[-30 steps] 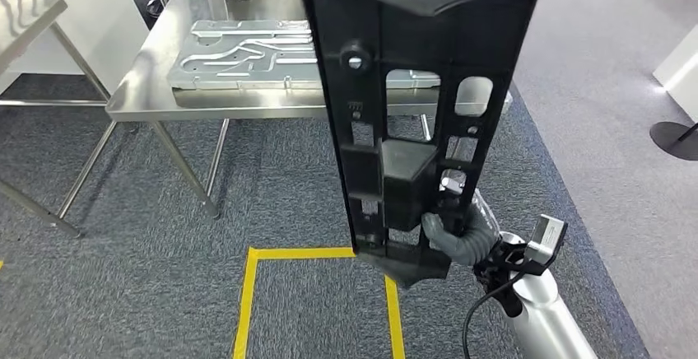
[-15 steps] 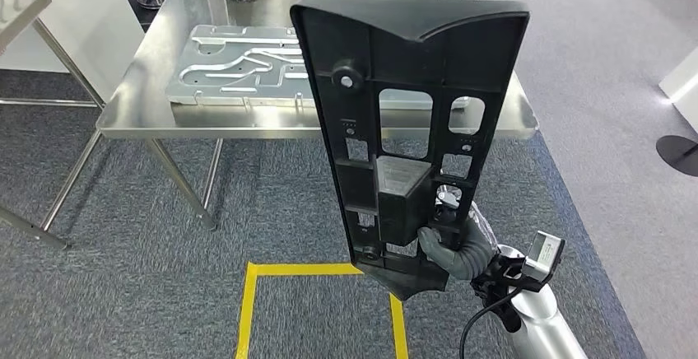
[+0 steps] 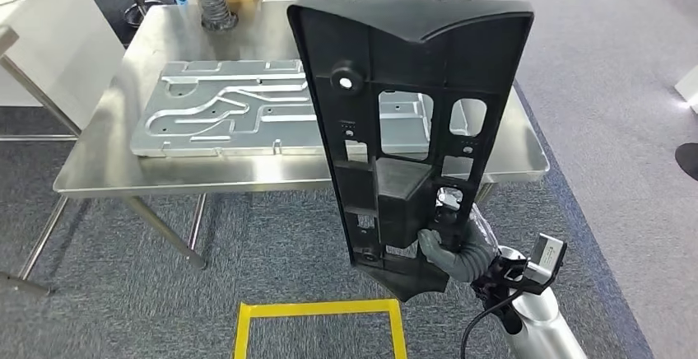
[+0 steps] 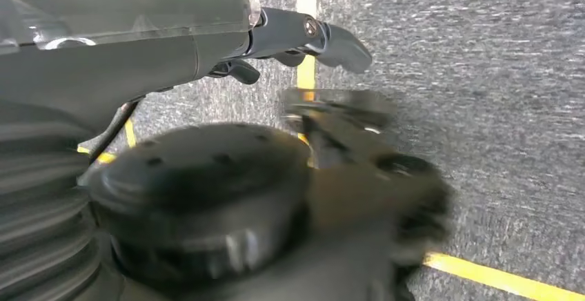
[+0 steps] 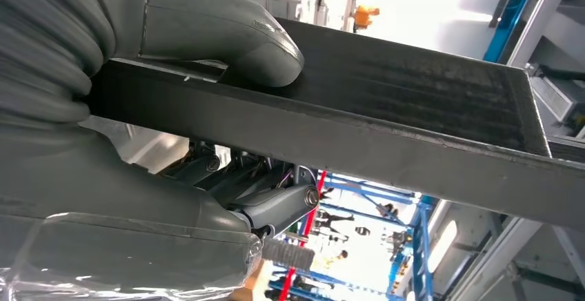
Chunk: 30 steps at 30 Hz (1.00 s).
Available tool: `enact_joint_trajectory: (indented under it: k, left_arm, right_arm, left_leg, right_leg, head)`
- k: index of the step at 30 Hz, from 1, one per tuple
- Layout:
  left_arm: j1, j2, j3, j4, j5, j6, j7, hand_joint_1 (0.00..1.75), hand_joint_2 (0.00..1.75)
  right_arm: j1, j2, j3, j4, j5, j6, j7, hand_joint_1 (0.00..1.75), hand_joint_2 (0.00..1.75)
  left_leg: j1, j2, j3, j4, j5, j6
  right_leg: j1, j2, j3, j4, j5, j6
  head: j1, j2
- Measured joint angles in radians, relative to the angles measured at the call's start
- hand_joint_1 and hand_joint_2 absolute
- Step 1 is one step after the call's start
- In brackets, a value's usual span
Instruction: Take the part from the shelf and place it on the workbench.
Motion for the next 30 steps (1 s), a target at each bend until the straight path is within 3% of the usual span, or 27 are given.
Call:
enact_joint_trajectory:
  k: [1, 2, 5, 6, 7, 9, 11, 13, 14, 15, 16, 18, 19, 20, 23, 25, 26, 28, 30]
  left_arm:
    - [0.002, 0.000, 0.000, 0.000, -0.001, 0.001, 0.000, 0.00, 1.75]
    - [0.004, 0.001, 0.000, 0.000, -0.002, 0.001, -0.001, 0.00, 1.75]
    - [0.011, 0.003, 0.000, 0.000, -0.008, 0.001, -0.002, 0.00, 1.75]
    - [0.013, 0.005, -0.001, 0.000, -0.011, 0.000, -0.003, 0.00, 1.75]
    - [0.012, 0.005, -0.002, 0.000, -0.013, -0.001, -0.004, 0.00, 1.75]
    - [0.008, 0.003, -0.006, 0.000, -0.016, -0.006, -0.010, 0.00, 1.75]
    - [0.001, 0.001, -0.009, 0.000, -0.019, -0.012, -0.024, 0.00, 1.75]
    - [-0.004, 0.001, -0.009, 0.000, -0.029, -0.017, -0.043, 0.00, 1.75]
    - [-0.004, 0.001, -0.009, 0.000, -0.033, -0.020, -0.051, 0.00, 1.75]
    - [-0.004, 0.001, -0.009, 0.000, -0.037, -0.023, -0.058, 0.00, 1.75]
    - [-0.004, 0.001, -0.009, 0.000, -0.039, -0.027, -0.065, 0.00, 1.75]
    - [-0.004, 0.001, -0.009, 0.000, -0.043, -0.034, -0.074, 0.00, 1.75]
    - [-0.005, 0.001, -0.009, 0.000, -0.045, -0.036, -0.078, 0.00, 1.75]
    - [-0.006, 0.002, -0.009, 0.000, -0.048, -0.037, -0.081, 0.00, 1.75]
    - [-0.008, 0.002, -0.010, 0.000, -0.056, -0.038, -0.089, 0.00, 1.75]
    - [-0.010, 0.002, -0.011, 0.000, -0.061, -0.039, -0.092, 0.00, 1.75]
    - [-0.012, 0.002, -0.012, 0.000, -0.063, -0.038, -0.094, 0.00, 1.75]
    - [-0.015, 0.002, -0.012, 0.000, -0.064, -0.038, -0.096, 0.00, 1.75]
    - [-0.017, 0.001, -0.012, 0.000, -0.062, -0.038, -0.102, 0.00, 1.75]
  right_arm:
    - [-0.004, 0.000, 0.000, 0.001, -0.001, 0.000, 0.002, 1.38, 1.75]
    - [-0.008, 0.000, 0.000, 0.003, -0.002, 0.001, 0.004, 1.38, 1.75]
    - [-0.028, 0.000, 0.000, 0.013, 0.002, 0.000, 0.014, 1.38, 1.75]
    - [-0.038, -0.002, 0.000, 0.018, 0.008, -0.002, 0.020, 1.38, 1.75]
    - [-0.056, -0.006, 0.000, 0.023, 0.014, -0.005, 0.028, 1.38, 1.75]
    - [-0.111, -0.021, -0.001, 0.035, 0.022, -0.013, 0.046, 1.38, 1.75]
    - [-0.188, -0.046, -0.003, 0.057, 0.021, -0.016, 0.065, 1.38, 1.75]
    - [-0.271, -0.075, -0.004, 0.098, 0.021, -0.009, 0.084, 1.38, 1.75]
    - [-0.317, -0.088, -0.002, 0.126, 0.024, -0.002, 0.093, 1.38, 1.75]
    - [-0.370, -0.102, 0.002, 0.160, 0.031, 0.004, 0.103, 1.38, 1.75]
    - [-0.430, -0.114, 0.009, 0.199, 0.041, 0.010, 0.113, 1.38, 1.75]
    - [-0.566, -0.134, 0.029, 0.285, 0.065, 0.017, 0.130, 1.38, 1.75]
    - [-0.641, -0.141, 0.045, 0.335, 0.079, 0.018, 0.135, 1.38, 1.75]
    - [-0.718, -0.146, 0.068, 0.390, 0.097, 0.017, 0.139, 1.38, 1.75]
    - [-0.929, -0.156, 0.158, 0.543, 0.228, -0.044, 0.136, 1.38, 1.75]
    - [-1.046, -0.158, 0.245, 0.615, 0.426, -0.143, 0.126, 1.38, 1.75]
    - [-1.098, -0.157, 0.299, 0.648, 0.540, -0.196, 0.126, 1.38, 1.75]
    - [-1.172, -0.141, 0.414, 0.724, 0.750, -0.291, 0.136, 1.38, 1.75]
    - [-1.200, -0.108, 0.527, 0.814, 0.895, -0.374, 0.146, 1.38, 1.75]
  left_leg:
    - [-0.001, 0.000, -0.023, -0.031, -0.015, 0.002]
    - [-0.003, 0.000, -0.039, -0.078, 0.015, 0.006]
    - [-0.015, -0.004, -0.063, -0.235, 0.290, 0.022]
    - [-0.019, -0.006, -0.065, -0.257, 0.349, 0.025]
    - [-0.020, -0.008, -0.064, -0.261, 0.365, 0.026]
    - [-0.014, -0.006, -0.053, -0.269, 0.369, 0.033]
    - [-0.009, -0.004, -0.041, -0.279, 0.364, 0.042]
    - [-0.010, -0.004, -0.033, -0.280, 0.354, 0.048]
    - [-0.010, -0.004, -0.028, -0.279, 0.347, 0.048]
    - [-0.010, -0.005, -0.023, -0.277, 0.340, 0.048]
    - [-0.010, -0.005, -0.016, -0.275, 0.333, 0.047]
    - [-0.010, -0.006, -0.002, -0.269, 0.317, 0.042]
    - [-0.012, -0.007, 0.001, -0.265, 0.311, 0.038]
    - [-0.014, -0.007, 0.001, -0.262, 0.307, 0.034]
    - [-0.017, -0.009, -0.005, -0.260, 0.303, 0.023]
    - [-0.017, -0.008, -0.014, -0.236, 0.286, 0.010]
    - [-0.015, -0.006, -0.031, -0.196, 0.266, 0.004]
    - [-0.010, -0.002, -0.094, -0.065, 0.216, -0.004]
    - [-0.006, -0.001, -0.150, 0.027, 0.204, -0.005]
  right_leg:
    - [0.000, 0.002, 0.020, 0.000, -0.016, 0.001]
    - [0.000, 0.003, 0.039, 0.000, -0.032, 0.002]
    - [0.001, 0.010, 0.072, 0.004, -0.073, 0.013]
    - [0.002, 0.014, 0.075, 0.005, -0.084, 0.019]
    - [0.003, 0.018, 0.079, 0.005, -0.092, 0.025]
    - [0.002, 0.016, 0.082, 0.009, -0.110, 0.036]
    - [-0.001, 0.006, 0.049, 0.074, -0.145, 0.046]
    - [-0.004, 0.000, -0.036, 0.210, -0.192, 0.055]
    - [-0.006, -0.001, -0.080, 0.267, -0.200, 0.059]
    - [-0.009, -0.001, -0.111, 0.292, -0.186, 0.061]
    - [-0.011, -0.002, -0.121, 0.275, -0.149, 0.063]
    - [-0.015, -0.003, -0.098, 0.153, -0.043, 0.064]
    - [-0.015, -0.003, -0.082, 0.093, -0.004, 0.062]
    - [-0.014, -0.003, -0.071, 0.053, 0.015, 0.058]
    - [-0.012, -0.002, -0.067, 0.030, 0.011, 0.040]
    - [-0.016, -0.006, -0.059, 0.025, 0.008, 0.028]
    - [-0.018, -0.008, -0.054, 0.023, 0.006, 0.022]
    - [-0.016, -0.011, -0.043, 0.022, -0.001, 0.012]
    - [-0.012, -0.008, -0.033, 0.022, -0.007, 0.008]
  head:
    - [0.000, 0.000]
    - [0.000, 0.000]
    - [0.000, 0.000]
    - [0.000, 0.000]
    - [0.000, 0.000]
    - [0.000, 0.000]
    - [0.000, 0.000]
    - [0.000, 0.000]
    - [0.000, 0.000]
    - [0.000, 0.000]
    - [0.000, 0.000]
    - [0.000, 0.000]
    - [0.000, 0.000]
    - [0.000, 0.000]
    - [0.000, 0.000]
    - [0.000, 0.000]
    - [0.000, 0.000]
    - [0.000, 0.000]
    - [0.000, 0.000]
